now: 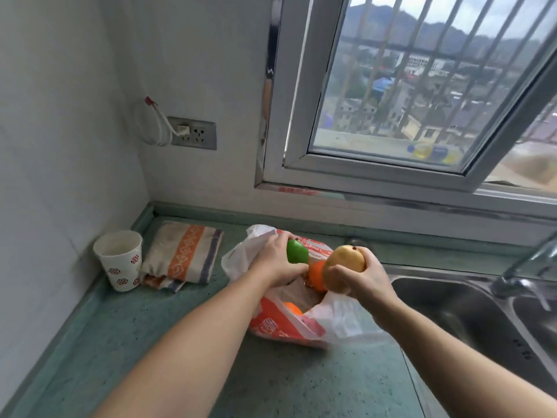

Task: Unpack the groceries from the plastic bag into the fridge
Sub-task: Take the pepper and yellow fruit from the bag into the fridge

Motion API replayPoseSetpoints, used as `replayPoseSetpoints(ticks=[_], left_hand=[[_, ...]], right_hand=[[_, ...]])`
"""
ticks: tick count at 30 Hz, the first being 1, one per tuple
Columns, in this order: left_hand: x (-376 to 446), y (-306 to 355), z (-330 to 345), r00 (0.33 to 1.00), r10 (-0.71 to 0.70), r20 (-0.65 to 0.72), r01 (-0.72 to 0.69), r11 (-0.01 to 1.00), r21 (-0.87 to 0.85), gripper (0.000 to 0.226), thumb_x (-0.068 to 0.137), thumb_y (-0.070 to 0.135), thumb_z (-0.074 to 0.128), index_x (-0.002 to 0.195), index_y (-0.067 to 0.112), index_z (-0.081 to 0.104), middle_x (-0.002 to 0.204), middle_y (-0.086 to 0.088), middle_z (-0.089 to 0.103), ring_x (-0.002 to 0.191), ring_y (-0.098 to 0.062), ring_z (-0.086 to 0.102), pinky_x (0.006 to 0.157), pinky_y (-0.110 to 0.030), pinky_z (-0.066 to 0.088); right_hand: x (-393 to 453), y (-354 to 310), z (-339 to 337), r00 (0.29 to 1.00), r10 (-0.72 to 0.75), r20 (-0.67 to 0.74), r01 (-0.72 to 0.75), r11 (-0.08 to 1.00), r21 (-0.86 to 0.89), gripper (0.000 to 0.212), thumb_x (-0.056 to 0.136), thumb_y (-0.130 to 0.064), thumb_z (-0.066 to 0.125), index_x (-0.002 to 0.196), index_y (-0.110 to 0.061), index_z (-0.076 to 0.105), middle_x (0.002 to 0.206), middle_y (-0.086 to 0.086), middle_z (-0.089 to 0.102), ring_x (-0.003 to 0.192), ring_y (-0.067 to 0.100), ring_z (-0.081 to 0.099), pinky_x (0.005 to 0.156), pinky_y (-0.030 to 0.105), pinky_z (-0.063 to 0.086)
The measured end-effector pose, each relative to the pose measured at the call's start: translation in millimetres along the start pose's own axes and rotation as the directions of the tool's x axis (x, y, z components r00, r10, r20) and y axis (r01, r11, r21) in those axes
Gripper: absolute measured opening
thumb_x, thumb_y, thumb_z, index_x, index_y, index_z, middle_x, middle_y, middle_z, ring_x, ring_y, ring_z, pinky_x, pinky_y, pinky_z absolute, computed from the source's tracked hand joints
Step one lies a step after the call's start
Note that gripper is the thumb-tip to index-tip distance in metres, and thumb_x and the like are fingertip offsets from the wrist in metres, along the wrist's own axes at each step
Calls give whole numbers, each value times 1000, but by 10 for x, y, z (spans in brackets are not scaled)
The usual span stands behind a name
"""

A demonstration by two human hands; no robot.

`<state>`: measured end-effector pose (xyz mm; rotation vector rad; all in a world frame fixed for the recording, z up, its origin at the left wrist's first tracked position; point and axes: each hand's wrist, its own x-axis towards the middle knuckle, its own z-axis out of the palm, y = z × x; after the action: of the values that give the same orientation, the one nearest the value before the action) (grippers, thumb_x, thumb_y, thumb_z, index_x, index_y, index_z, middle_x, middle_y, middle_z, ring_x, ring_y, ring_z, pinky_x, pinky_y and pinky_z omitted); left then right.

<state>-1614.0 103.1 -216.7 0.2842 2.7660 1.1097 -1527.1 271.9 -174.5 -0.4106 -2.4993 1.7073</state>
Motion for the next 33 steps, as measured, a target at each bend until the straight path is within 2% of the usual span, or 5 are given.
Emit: replayPoseSetpoints(ticks=[5,10,16,22,33], left_hand=[[-477,746,-17,997,44,-64,-51,993,-102,62,80,50,68,129,23,41,126,-9,47,114,-26,50,97,-38,45],[-1344,1933,222,978,209,-1,-191,890,-414,46,87,54,60,118,23,50,114,-11,51,93,-27,57,47,-32,57],[-2330,3433,941,865,493,94,-399,789,-467,41,87,53,60,116,25,53,110,-8,58,92,-23,59,59,-34,58],[-3320,4638,1684,641,711,291,-531,683,-501,38,83,49,68,113,30,52,103,-2,60,90,-20,61,73,-34,58],[-5305,5968,2956,-1,835,551,-338,518,-786,16,90,39,63,101,32,54,98,-7,58,78,-28,65,46,-35,55]], right_hand=[[-584,-164,-686,987,-33,-156,59,984,166,60,57,-38,72,112,-32,48,100,3,57,90,22,63,70,40,60],[-1554,-202,-1731,941,-50,-334,139,958,249,55,73,-51,70,116,-24,50,103,6,58,90,23,63,65,37,58],[-2887,54,-3213,691,98,-716,140,954,265,38,86,-42,63,118,-22,55,112,9,60,98,29,60,83,46,55],[-4370,241,-4268,378,114,-919,135,975,176,24,88,-35,63,106,-23,54,100,3,56,92,26,57,82,51,55],[-6730,576,-4861,-229,193,-954,-66,975,213,17,86,-43,64,88,-26,61,97,2,66,87,23,62,78,44,57]])
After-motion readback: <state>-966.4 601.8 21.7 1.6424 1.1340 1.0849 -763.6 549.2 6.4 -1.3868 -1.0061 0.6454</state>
